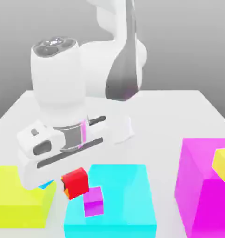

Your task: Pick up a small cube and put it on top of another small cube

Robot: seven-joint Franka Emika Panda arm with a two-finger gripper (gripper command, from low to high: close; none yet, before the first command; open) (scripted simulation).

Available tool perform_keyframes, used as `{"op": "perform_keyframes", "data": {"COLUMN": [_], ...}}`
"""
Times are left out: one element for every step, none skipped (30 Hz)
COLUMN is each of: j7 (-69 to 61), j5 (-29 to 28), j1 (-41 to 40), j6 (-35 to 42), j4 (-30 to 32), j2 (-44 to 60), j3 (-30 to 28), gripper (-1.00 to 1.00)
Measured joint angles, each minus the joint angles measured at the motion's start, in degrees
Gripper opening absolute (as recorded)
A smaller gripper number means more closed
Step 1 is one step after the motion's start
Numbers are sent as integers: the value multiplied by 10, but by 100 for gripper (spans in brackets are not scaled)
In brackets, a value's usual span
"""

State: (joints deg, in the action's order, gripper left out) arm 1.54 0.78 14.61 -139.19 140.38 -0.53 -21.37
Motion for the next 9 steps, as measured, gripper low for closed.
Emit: {"op": "perform_keyframes", "data": {"j7": [15, 19, 16, 10, 3, -4, -4, -4, -4], "j5": [-11, -11, -5, 4, 15, 25, 25, 25, 25], "j1": [5, 8, 10, 10, 8, 7, 7, 7, 7], "j6": [-1, -12, -29, -48, -69, -87, -87, -87, -87], "j4": [11, 19, 24, 29, 33, 36, 36, 36, 36], "j2": [-14, -12, 0, 15, 33, 49, 49, 49, 49], "j3": [3, 4, 2, 4, 6, 8, 8, 8, 8], "gripper": [-100, -100, -100, -100, -100, 100, 100, 100, 100]}}
